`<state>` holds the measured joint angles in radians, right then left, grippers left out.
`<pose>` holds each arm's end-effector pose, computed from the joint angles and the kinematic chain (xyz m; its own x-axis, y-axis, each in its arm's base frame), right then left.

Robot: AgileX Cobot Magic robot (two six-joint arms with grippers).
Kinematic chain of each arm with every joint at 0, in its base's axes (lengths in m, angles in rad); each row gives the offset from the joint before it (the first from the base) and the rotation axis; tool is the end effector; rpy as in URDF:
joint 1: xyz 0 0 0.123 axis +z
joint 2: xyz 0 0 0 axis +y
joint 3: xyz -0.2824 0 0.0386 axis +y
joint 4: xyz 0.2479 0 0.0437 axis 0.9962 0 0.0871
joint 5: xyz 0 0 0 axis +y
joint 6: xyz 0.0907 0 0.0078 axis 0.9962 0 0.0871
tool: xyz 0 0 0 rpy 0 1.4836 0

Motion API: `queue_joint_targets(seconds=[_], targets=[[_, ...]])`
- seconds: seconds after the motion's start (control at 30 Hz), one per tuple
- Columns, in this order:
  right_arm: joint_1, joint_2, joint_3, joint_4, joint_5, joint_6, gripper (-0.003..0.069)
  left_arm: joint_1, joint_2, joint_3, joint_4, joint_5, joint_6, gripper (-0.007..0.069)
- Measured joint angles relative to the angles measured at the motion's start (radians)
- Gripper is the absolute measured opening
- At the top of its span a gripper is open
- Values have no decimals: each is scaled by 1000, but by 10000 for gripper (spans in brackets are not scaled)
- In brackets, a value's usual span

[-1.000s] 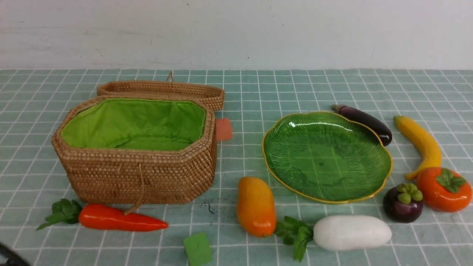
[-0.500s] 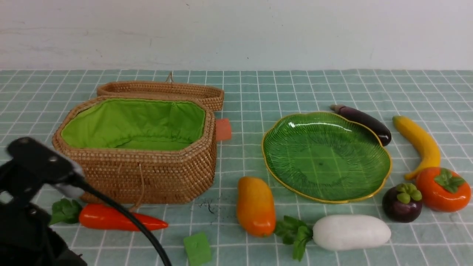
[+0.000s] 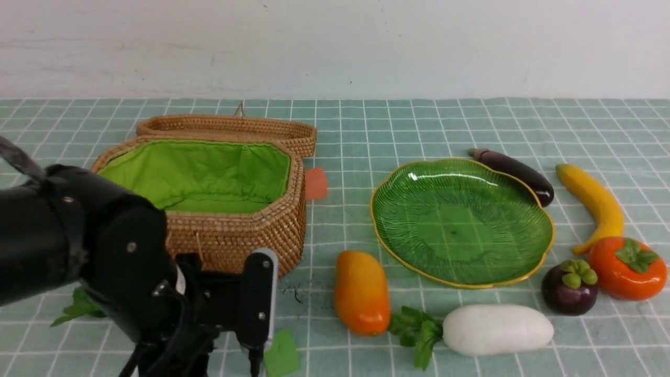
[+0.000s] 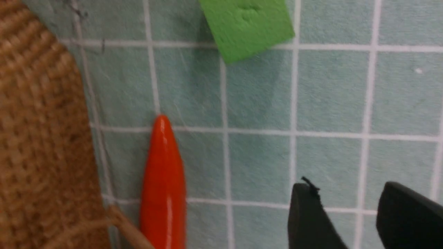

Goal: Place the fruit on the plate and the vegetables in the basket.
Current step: Use the left arm to grab a carrot and put it into the left basket

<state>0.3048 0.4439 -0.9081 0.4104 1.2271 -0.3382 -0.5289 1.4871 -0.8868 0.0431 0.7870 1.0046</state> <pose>0.0192 0.0419 0.3782 -0.4566 -0.3296 -0.8263 -0.6637 0.7448 0.0696 0.2331 -0.1330 0.2160 0.0030 0.9938 -0.1114 0.9691 0.0246 0.2453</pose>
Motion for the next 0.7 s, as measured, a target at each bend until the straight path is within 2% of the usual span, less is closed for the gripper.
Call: queue_joint_targets(seconds=[0.03,0.13,0.7], targets=[[0,0,0,1,1,0,97,-4,25,-1,36,-36,4,347],[0,0,0,1,3,0,98,-4,78,-19,97,-70,1,380],[3,0,6,6,39,0,104,-4,306,-198,267,-8,-44,370]])
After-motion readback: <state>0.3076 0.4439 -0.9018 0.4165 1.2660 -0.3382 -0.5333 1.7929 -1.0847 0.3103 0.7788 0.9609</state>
